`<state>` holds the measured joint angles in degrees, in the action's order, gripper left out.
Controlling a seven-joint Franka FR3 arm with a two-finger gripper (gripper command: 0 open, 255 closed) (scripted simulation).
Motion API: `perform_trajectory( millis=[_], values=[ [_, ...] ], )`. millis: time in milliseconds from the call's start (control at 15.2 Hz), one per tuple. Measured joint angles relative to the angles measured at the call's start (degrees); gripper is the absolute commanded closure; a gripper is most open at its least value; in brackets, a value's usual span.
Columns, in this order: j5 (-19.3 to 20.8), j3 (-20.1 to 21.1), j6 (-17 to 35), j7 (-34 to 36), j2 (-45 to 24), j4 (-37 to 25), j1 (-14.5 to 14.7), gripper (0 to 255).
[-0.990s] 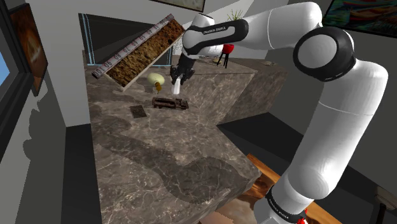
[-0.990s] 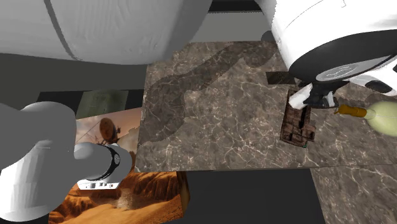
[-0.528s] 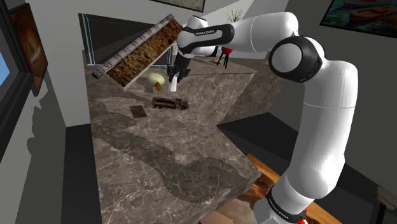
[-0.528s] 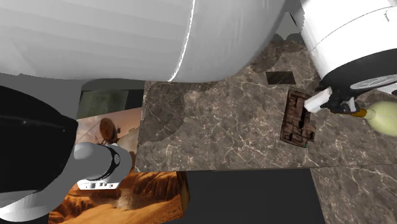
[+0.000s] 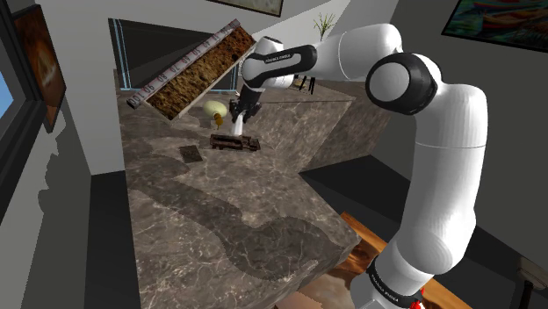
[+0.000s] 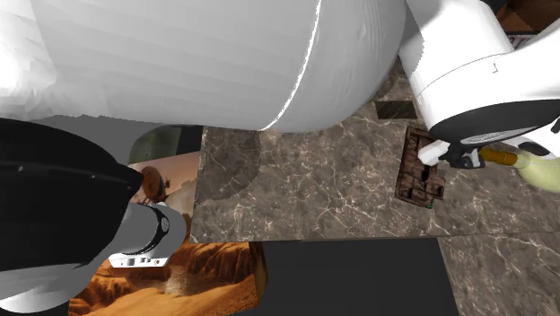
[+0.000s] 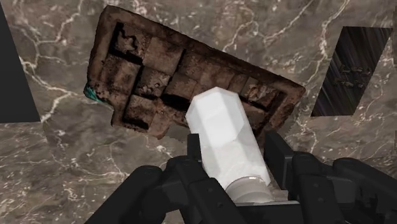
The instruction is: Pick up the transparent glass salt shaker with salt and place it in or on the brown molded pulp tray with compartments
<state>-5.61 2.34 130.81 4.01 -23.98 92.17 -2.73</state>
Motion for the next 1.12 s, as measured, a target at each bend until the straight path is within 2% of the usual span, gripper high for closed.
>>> perform_trajectory(
  millis=[330, 660, 726, 1122],
  values=[
    [-0.1, 0.1, 2.8, -0.2, -1.0, 1.8, 0.0, 255],
    [-0.2, 0.1, 3.3, -0.3, -1.1, 2.2, 0.0, 255],
    [-0.2, 0.1, 3.4, -0.3, -1.1, 2.2, 0.0, 0],
    [-0.2, 0.1, 3.4, -0.3, -1.1, 2.2, 0.0, 0]
  ],
)
